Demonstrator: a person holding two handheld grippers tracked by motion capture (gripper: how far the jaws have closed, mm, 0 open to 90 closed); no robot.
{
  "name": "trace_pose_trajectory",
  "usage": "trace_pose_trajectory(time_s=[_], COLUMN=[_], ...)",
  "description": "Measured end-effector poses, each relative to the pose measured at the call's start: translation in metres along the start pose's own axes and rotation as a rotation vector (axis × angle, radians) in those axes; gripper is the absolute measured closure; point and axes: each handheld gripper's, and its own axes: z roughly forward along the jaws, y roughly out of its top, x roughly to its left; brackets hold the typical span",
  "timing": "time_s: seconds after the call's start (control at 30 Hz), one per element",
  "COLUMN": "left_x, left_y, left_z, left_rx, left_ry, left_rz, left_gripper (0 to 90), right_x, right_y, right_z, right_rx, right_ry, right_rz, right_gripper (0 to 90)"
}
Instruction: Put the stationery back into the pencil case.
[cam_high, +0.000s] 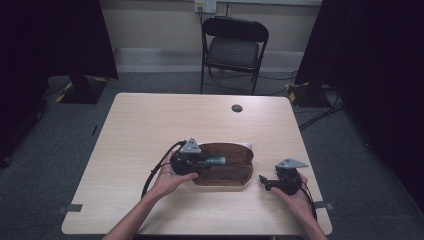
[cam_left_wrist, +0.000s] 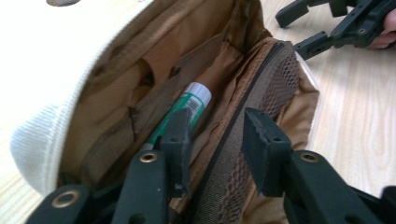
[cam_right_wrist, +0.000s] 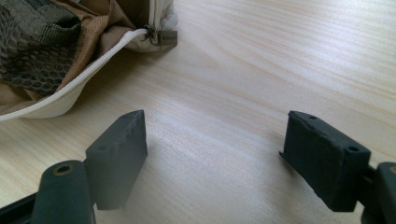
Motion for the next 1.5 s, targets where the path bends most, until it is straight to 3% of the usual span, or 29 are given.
trace_pose_trajectory(time_s=[0.27,0.43,0.63,0.93,1.03,1.17,1.5], left_x=[0.001,-0.001,0.001,0.001,0.005,0.009,0.016], left_y=[-0.003,-0.007,-0.011,-0.021,-0.026,-0.035,-0.055], left_z=[-0.014,-0.026,-0.041,-0.059,-0.065,-0.073,-0.098], left_rx=[-0.003,0.014,-0.020,0.004,-0.004,0.003,0.010], left_ry=[-0.013,0.000,-0.005,0.052,0.049,0.079,0.125], left_rz=[-0.016,-0.005,-0.038,-0.025,-0.061,-0.083,-0.085], left_gripper=[61.4,51.4,39.9,29.3,27.5,22.7,18.4], right_x=[0.000,0.000,0.000,0.000,0.000,0.000,0.000], right_y=[0.000,0.000,0.000,0.000,0.000,0.001,0.001], right_z=[0.000,0.000,0.000,0.000,0.000,0.000,0.001], right_rx=[-0.001,0.000,0.000,0.000,0.001,0.002,0.001], right_ry=[0.000,0.000,0.002,0.002,0.002,0.002,0.003], right_rz=[-0.002,0.000,-0.001,0.000,-0.001,0.003,0.000], right_gripper=[20.6,20.5,20.5,20.5,20.5,20.5,20.4])
